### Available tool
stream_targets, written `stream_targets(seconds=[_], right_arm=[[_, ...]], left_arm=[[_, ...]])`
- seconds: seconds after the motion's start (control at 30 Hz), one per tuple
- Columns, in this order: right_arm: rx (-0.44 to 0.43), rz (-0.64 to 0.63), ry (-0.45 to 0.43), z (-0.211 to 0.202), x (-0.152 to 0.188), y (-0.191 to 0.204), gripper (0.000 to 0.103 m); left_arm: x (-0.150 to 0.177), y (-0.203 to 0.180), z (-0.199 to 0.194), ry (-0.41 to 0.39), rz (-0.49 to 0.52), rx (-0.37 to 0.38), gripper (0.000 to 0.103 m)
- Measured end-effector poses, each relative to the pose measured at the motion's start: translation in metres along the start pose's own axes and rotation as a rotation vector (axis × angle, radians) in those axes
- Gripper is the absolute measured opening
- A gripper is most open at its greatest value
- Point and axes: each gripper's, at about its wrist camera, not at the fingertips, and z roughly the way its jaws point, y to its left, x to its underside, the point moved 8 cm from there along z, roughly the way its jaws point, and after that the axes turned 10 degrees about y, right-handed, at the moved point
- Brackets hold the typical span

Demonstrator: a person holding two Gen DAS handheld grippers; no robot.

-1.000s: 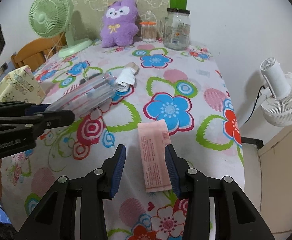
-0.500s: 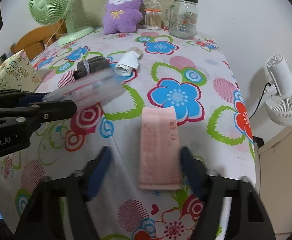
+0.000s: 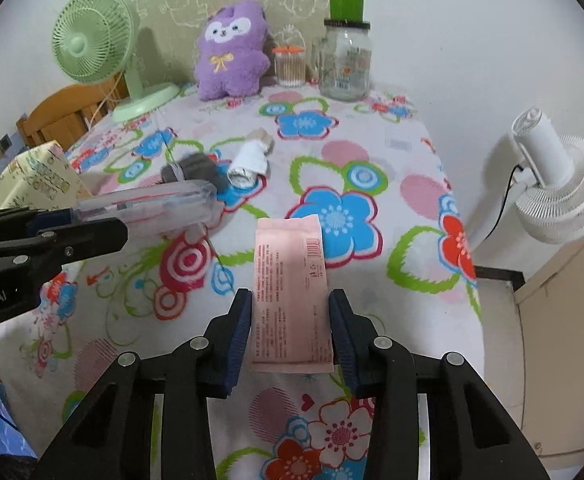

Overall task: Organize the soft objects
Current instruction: 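Close the right tool on the pink paper slip and lift it, then carry the clear bag and pink slip over the yellow fabric box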

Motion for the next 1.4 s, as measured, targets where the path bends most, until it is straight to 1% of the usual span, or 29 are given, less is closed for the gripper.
stream_targets(seconds=[0.33,0.5,0.73,1.0,1.2,1.4], right_arm=[[0.006,-0.027,-0.066,-0.037,-0.011,0.030,0.042],[0.000,-0.034,-0.109,-0.057,-0.020,0.047,0.042],[-0.039,-0.101,-0.153,-0.075,-0.037,0.097,0.042],[-0.110,-0.191,-0.180,-0.079,-0.057,0.163,0.042],[-0.145,-0.265,-0.180,-0.077,-0.067,0.209,0.042],[-0.179,-0.303,-0.179,-0.072,-0.076,0.243,0.042]], left_arm=[[0.003,0.009,-0.055,-0.086,-0.008,0.015,0.027],[0.006,0.023,-0.090,-0.153,-0.022,0.001,0.027],[0.016,0.059,-0.129,-0.214,-0.078,-0.028,0.027],[0.033,0.108,-0.161,-0.254,-0.157,-0.086,0.027],[0.046,0.145,-0.177,-0.274,-0.222,-0.115,0.027],[0.057,0.176,-0.184,-0.278,-0.275,-0.144,0.027]])
